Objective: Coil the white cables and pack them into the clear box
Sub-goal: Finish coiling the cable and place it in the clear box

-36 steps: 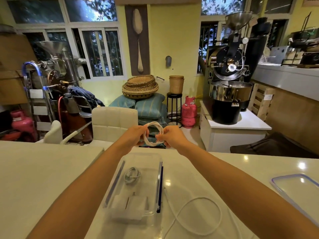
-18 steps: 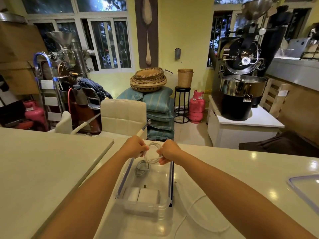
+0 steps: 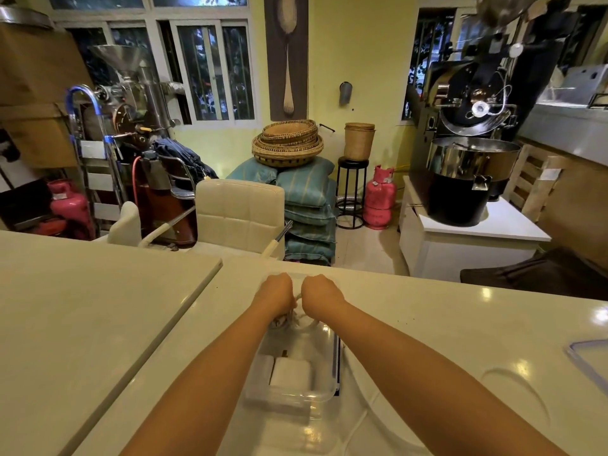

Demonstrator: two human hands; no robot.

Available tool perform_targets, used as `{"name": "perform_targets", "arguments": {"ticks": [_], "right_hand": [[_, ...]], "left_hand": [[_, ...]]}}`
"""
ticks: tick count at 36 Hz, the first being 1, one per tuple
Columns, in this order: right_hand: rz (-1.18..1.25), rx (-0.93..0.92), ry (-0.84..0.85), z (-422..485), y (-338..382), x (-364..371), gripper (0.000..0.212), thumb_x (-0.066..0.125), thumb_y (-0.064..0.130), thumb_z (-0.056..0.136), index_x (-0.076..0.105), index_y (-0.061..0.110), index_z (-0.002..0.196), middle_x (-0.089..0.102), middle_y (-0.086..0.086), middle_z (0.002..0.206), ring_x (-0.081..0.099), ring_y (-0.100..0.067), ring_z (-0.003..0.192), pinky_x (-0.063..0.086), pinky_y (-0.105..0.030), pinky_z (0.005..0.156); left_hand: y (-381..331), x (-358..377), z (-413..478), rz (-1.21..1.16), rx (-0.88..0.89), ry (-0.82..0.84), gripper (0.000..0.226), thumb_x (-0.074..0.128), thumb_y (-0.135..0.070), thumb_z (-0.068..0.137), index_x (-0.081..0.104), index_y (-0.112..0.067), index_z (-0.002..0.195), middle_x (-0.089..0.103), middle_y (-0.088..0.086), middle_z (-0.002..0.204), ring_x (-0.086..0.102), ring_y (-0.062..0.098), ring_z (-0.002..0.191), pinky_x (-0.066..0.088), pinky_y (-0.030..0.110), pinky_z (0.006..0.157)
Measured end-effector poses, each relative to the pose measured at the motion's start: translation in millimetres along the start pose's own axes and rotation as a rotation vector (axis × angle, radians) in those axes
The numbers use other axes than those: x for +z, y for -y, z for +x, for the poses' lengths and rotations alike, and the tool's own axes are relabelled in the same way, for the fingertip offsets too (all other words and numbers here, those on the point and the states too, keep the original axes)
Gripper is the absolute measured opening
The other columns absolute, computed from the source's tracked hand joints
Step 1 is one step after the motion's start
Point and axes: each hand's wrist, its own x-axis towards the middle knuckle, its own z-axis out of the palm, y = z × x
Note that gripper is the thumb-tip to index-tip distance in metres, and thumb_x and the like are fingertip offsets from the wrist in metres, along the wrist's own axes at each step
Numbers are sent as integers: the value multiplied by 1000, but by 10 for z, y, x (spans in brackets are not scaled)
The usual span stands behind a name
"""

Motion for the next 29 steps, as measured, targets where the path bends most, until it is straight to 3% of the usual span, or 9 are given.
{"name": "perform_targets", "arguments": {"ticks": [7, 11, 16, 19, 22, 26, 29], "right_hand": [[-97, -25, -7, 13, 0, 62, 36, 57, 13, 88, 54, 2, 122, 55, -14, 129, 53, -27, 119, 43, -31, 97], [-154, -54, -40, -3, -17, 105, 30, 57, 17, 89, 58, 4, 116, 61, -11, 122, 59, -25, 112, 46, -30, 91], [-148, -99, -139, -33, -48, 188, 41, 55, 20, 90, 41, 4, 125, 61, -13, 118, 61, -28, 106, 46, -33, 87], [-312, -135, -130, -8, -79, 258, 37, 51, 25, 92, 45, 6, 123, 63, -10, 116, 61, -26, 105, 43, -32, 87], [-633, -149, -66, 9, -92, 305, 30, 42, 30, 94, 57, 14, 115, 63, -2, 116, 56, -22, 111, 32, -33, 100], [-831, -161, -33, 52, -110, 313, 41, 38, 38, 95, 48, 15, 128, 54, -3, 129, 44, -24, 125, 25, -36, 109], [-837, -173, -28, 48, -112, 298, 41, 37, 37, 96, 49, 14, 127, 54, -5, 129, 43, -24, 126, 24, -36, 110]], "left_hand": [[-41, 20, 4, -20, 3, -18, 27, 51, -10, 89, 59, 3, 112, 62, 19, 119, 59, 29, 108, 47, 32, 91], [-69, 63, 11, -24, 8, -29, 23, 48, -7, 90, 60, 1, 109, 64, 18, 115, 61, 26, 98, 48, 31, 87], [-75, 77, 2, -23, 24, -42, 22, 48, -6, 89, 61, 0, 107, 65, 17, 112, 62, 27, 98, 49, 31, 85], [-69, 89, -8, -44, 22, -35, 19, 52, -3, 87, 64, -1, 100, 67, 17, 104, 55, 22, 78, 50, 30, 80], [-50, 109, -5, -102, 31, -34, 15, 52, -1, 85, 66, -4, 85, 66, 12, 85, 57, 23, 79, 46, 29, 71], [-33, 124, 2, -186, 53, -26, 17, 52, -2, 84, 69, -3, 81, 67, 12, 81, 54, 21, 77, 41, 23, 59], [-41, 148, -5, -211, 59, -29, 19, 53, -3, 84, 69, 0, 93, 70, 17, 98, 55, 20, 77, 48, 28, 73]]}}
